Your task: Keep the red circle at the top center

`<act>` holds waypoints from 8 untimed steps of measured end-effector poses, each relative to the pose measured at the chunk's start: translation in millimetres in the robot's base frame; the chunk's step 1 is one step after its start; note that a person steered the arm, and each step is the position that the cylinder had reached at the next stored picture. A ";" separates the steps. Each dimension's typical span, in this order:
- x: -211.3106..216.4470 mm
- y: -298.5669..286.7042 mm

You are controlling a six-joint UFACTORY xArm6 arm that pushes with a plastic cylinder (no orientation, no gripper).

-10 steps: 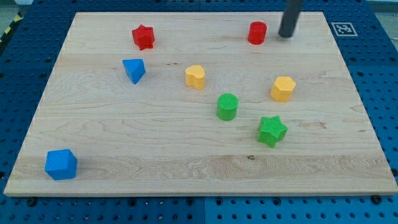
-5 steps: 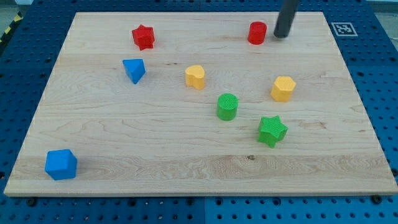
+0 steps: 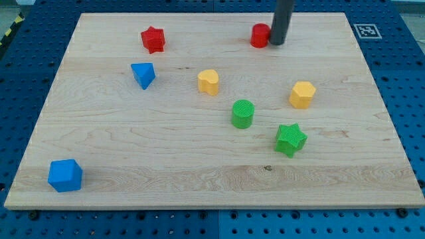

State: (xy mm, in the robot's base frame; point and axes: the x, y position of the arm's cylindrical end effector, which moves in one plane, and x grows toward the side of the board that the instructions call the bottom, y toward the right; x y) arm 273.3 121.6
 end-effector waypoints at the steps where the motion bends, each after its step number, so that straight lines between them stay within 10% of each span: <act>1: -13.5 -1.5; 8: -6.4 -76.1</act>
